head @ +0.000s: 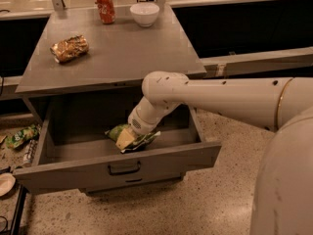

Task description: Pick green jalapeno chip bag from top drawer and place on counter

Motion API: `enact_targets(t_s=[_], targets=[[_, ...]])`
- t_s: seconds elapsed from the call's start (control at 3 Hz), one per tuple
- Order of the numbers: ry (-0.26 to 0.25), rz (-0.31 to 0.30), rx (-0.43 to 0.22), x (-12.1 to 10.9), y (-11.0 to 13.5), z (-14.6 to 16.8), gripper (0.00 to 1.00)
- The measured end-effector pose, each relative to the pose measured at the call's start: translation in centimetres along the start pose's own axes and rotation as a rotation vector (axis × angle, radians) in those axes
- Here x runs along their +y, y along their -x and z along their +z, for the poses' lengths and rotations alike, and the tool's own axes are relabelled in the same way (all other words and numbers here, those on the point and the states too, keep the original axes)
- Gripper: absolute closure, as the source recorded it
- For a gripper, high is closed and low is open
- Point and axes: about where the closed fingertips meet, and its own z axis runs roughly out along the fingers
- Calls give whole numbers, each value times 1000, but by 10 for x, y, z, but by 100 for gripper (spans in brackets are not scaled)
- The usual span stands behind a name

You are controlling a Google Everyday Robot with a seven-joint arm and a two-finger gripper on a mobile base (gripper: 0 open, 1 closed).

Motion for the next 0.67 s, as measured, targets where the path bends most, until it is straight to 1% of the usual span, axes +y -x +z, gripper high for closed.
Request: enact_targets(t_s=[0.33, 0.67], targets=[[-2, -28, -41, 8, 7, -6, 78], [-18, -57, -136, 4, 12, -33, 99]])
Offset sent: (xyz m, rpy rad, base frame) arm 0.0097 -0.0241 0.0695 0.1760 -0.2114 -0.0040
